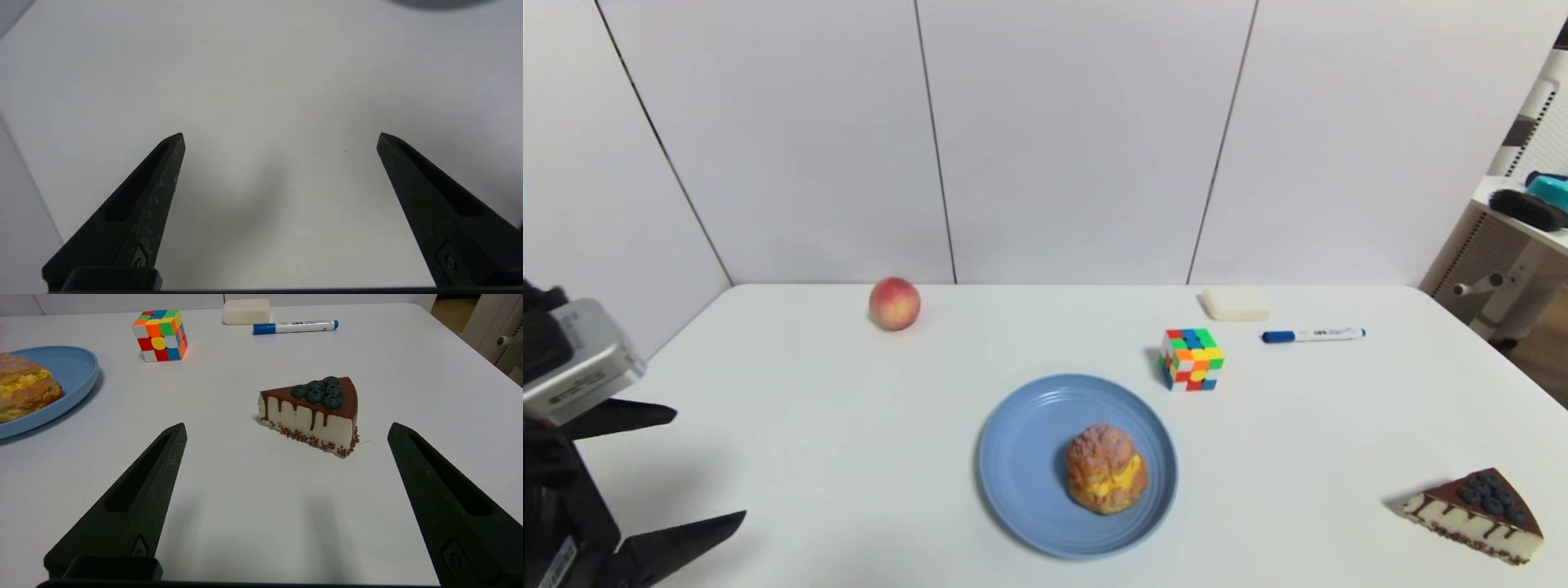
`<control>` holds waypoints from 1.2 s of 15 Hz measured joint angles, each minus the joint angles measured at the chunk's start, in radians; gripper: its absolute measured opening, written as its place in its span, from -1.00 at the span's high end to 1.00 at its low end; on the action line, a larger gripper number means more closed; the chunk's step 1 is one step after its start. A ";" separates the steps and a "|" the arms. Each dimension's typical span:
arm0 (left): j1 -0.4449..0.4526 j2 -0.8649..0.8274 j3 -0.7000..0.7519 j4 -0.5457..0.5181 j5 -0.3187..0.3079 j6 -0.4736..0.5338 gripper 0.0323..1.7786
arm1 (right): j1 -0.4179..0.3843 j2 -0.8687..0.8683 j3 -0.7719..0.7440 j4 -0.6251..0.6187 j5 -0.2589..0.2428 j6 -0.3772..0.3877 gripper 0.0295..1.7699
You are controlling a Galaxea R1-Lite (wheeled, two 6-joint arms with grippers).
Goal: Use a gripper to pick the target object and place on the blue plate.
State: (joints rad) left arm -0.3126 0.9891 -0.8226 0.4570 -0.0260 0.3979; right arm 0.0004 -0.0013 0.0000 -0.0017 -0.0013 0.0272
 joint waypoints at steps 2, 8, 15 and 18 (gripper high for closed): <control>0.124 -0.106 0.143 -0.189 -0.001 0.001 -0.90 | 0.000 0.000 0.000 0.001 0.000 0.000 -0.92; 0.296 -0.446 0.400 -0.398 -0.016 -0.083 -0.90 | 0.000 0.000 0.000 0.000 0.000 0.000 -0.92; 0.315 -0.885 0.709 -0.404 -0.019 -0.130 -0.90 | 0.000 0.000 0.000 0.000 0.000 0.000 -0.92; 0.315 -0.962 0.797 -0.438 -0.028 -0.191 -0.90 | 0.000 0.000 0.000 0.001 0.000 0.000 -0.92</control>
State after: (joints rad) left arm 0.0028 0.0274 -0.0253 0.0191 -0.0543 0.2064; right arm 0.0004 -0.0013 0.0000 -0.0009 -0.0017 0.0272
